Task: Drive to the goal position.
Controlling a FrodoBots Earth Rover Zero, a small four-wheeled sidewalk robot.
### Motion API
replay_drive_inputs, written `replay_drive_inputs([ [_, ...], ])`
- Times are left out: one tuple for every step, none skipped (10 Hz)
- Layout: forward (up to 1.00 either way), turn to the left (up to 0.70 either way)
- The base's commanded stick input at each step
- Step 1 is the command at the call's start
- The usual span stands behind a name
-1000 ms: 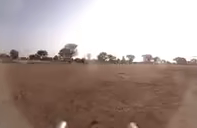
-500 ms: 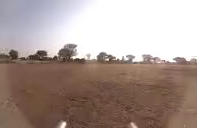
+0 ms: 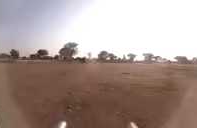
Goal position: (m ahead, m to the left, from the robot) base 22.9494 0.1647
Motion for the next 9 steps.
replay_drive_inputs([
  [0.68, 0.00],
  [0.67, 0.00],
  [0.67, 0.00],
  [0.67, 0.00],
  [0.67, 0.00],
  [0.67, 0.00],
  [0.67, 0.00],
  [0.67, 0.00],
  [0.67, 0.00],
])
